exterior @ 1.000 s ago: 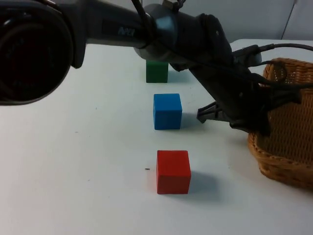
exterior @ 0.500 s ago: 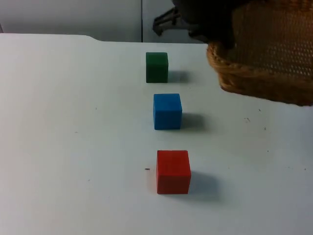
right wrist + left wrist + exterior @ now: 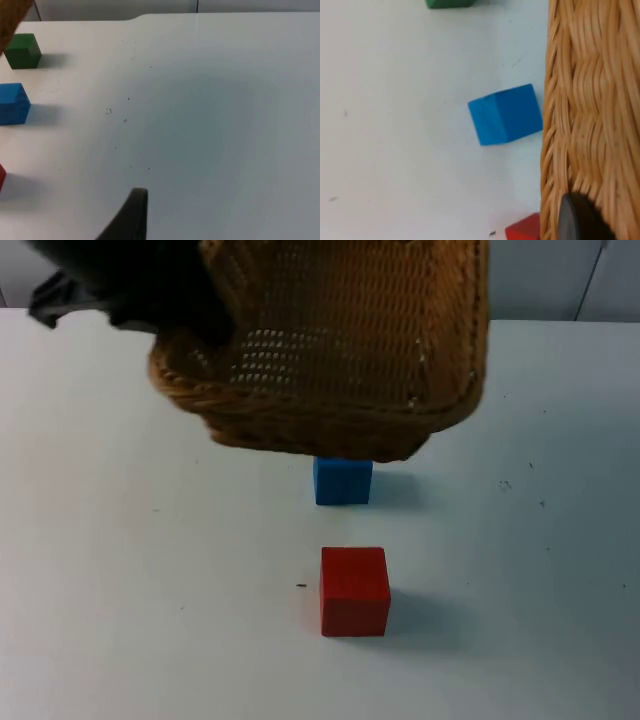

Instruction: Pick up the basket with the left hand and place the blue cube into the basket with the right hand.

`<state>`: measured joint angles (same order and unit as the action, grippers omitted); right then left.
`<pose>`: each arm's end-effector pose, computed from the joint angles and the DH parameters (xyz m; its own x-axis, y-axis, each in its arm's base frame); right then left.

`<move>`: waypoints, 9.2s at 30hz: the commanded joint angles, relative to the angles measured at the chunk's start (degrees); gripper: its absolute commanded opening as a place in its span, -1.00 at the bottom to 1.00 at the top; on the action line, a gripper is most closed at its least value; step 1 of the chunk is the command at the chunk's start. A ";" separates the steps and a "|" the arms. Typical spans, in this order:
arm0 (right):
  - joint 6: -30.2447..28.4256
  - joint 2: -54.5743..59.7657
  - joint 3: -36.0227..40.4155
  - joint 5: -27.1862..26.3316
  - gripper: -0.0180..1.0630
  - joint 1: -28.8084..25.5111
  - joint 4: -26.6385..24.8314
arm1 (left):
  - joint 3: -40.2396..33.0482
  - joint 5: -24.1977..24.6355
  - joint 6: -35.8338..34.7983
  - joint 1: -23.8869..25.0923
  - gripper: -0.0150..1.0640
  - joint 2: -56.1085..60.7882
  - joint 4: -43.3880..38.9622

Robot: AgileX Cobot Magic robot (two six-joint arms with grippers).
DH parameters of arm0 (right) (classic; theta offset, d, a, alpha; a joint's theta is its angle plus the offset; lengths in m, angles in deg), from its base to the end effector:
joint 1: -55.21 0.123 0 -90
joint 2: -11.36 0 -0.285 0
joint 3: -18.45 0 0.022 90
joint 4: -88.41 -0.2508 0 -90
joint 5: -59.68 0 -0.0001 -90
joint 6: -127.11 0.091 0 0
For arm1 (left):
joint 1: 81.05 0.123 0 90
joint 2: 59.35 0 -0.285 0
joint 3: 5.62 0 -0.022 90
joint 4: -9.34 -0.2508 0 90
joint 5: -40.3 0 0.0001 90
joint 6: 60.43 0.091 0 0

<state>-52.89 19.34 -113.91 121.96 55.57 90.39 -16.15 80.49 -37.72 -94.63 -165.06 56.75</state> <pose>-0.0073 -0.0028 0.2797 -0.4680 -0.0190 -0.8835 0.0132 0.9995 -0.0285 0.3364 -0.1258 0.2398 -0.9066 -0.0459 -0.4195 0.2087 0.8152 -0.5403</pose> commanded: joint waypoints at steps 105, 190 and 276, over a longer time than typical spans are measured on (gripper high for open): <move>37.74 130.65 -64.90 -24.85 0.78 34.47 8.50 | -24.06 13.97 23.81 37.85 -0.97 14.10 0.92; 1.09 139.63 -102.02 -11.07 -0.97 52.43 -3.64 | -24.06 14.62 23.95 37.77 -0.97 14.10 1.64; -15.42 49.33 -7.30 -47.81 0.97 52.81 -11.32 | -22.63 9.35 29.80 37.77 -0.97 4.01 6.41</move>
<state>-68.41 71.24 -122.81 74.85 108.09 79.48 -39.71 89.12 -8.57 -56.72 -160.74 60.72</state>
